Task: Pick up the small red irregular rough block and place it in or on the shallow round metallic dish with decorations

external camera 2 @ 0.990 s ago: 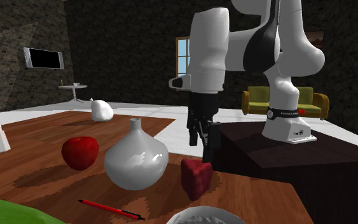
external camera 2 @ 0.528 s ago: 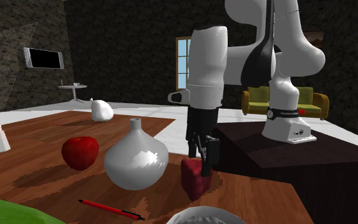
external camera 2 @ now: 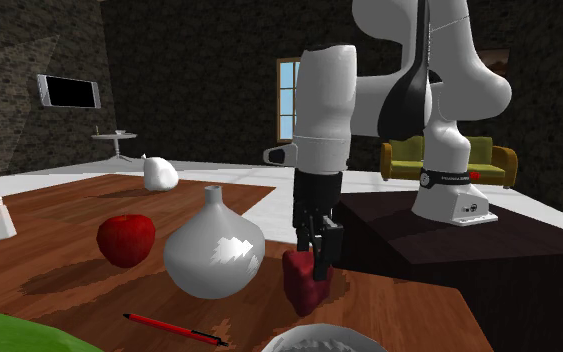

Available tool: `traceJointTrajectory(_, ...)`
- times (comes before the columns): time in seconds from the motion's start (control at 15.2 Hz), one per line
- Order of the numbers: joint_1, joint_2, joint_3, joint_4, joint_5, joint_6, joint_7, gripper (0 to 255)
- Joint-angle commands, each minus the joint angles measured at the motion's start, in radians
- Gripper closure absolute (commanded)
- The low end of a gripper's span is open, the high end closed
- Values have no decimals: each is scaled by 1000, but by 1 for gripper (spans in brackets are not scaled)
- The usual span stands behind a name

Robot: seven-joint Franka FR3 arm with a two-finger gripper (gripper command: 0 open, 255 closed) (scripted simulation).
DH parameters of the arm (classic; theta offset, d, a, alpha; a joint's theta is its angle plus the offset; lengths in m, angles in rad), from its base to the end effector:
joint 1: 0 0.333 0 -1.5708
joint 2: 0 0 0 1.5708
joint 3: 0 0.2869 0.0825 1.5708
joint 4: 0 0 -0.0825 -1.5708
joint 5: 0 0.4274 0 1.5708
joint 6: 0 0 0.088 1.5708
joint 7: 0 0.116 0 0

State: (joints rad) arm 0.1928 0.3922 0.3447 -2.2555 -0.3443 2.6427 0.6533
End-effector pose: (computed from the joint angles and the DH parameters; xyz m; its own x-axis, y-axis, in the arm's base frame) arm 0.4640 0.3008 0.1265 0.9861 0.1585 0.0493 0.1578 -0.9873 0.0167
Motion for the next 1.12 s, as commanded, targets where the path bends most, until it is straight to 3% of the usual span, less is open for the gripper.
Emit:
traceJointTrajectory(0.0, 0, 1, 0, -1, 0, 0, 0, 255)
traceJointTrajectory(0.53, 0, 1, 0, 0, 0, 0, 0, 255)
traceJointTrajectory(1.06, -36, -97, 50, -8, 78, -83, -57, 255)
